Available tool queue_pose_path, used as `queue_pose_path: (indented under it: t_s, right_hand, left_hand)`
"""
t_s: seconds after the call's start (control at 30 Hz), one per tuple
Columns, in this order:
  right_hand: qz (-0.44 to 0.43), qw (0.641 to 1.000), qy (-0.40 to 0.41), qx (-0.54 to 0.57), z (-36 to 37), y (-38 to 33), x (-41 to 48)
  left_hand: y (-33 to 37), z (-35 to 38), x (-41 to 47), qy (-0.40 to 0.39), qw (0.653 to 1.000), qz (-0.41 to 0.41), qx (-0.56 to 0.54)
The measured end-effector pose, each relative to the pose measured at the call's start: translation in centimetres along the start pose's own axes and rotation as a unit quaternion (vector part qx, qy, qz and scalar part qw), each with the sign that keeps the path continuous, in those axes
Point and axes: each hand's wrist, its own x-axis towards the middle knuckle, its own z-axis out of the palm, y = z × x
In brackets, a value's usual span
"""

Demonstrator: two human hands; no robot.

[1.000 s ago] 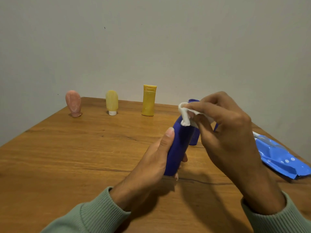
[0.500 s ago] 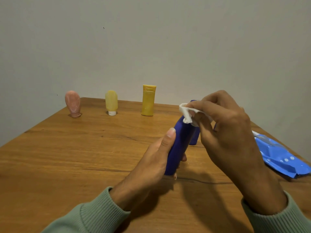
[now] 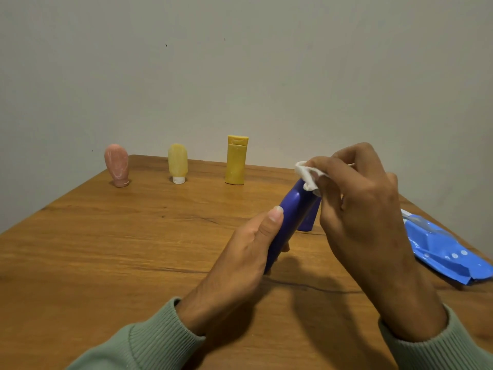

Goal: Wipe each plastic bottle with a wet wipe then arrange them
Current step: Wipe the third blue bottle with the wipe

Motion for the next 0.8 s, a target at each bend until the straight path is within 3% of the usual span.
queue_pose_path:
  t_s: [0.1, 0.23, 0.43, 0.63, 0.8]
  right_hand:
    - [-0.009, 0.997, -0.023, 0.068, -0.2, 0.2, 0.2]
    - [-0.027, 0.98, -0.052, 0.189, -0.4, 0.3, 0.4]
    - [0.016, 0.977, 0.048, 0.208, -0.2, 0.9, 0.6]
    - [0.01, 0.964, -0.015, 0.266, -0.4, 1.3, 0.9]
    - [0.043, 0.954, 0.045, 0.293, -0.3, 1.5, 0.9]
  left_hand:
    - [0.2, -0.1, -0.1, 0.001, 0.999, -0.026, -0.045]
    - [0.6, -0.2, -0.1, -0.035, 0.978, -0.084, -0.188]
    - [0.8, -0.3, -0.3, -0.098, 0.945, -0.125, -0.287]
    - [0.9, -0.6, -0.1, -0.139, 0.904, -0.126, -0.383]
    - [0.4, -0.8, 0.1, -0.194, 0.89, -0.123, -0.394]
